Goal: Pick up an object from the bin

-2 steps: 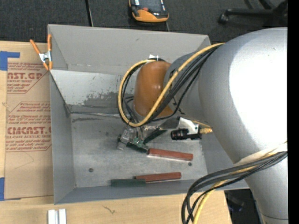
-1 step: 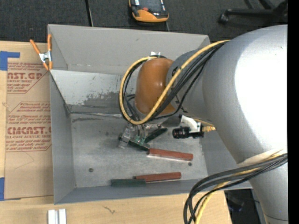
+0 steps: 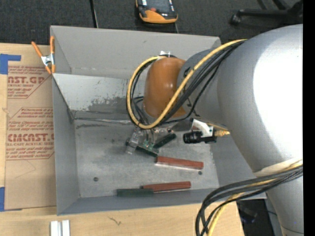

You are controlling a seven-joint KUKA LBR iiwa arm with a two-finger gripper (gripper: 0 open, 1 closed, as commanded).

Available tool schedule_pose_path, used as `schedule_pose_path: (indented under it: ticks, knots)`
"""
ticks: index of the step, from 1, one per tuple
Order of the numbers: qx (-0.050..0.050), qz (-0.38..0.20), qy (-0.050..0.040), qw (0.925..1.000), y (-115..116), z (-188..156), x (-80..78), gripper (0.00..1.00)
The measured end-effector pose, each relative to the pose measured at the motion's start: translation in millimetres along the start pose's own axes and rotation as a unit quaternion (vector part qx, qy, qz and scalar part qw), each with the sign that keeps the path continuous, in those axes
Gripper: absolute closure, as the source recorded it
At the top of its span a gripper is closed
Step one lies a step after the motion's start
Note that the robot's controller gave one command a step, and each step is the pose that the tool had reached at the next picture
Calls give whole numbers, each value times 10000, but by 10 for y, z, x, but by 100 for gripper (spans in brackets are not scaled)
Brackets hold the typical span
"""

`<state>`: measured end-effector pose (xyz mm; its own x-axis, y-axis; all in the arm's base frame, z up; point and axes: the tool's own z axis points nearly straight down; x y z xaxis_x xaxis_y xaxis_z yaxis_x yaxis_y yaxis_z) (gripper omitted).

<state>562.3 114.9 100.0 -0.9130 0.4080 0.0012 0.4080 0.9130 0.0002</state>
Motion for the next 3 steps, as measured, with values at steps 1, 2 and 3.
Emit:
schedule_pose_path:
  ticks: [1, 2, 3]
  knots:
    - [-2, 0, -4, 10000, 2, -106, -3, 100]
    - [11, 0, 16, 10000, -5, -234, 7, 100]
    - [11, -1, 12, 10000, -5, -421, 7, 100]
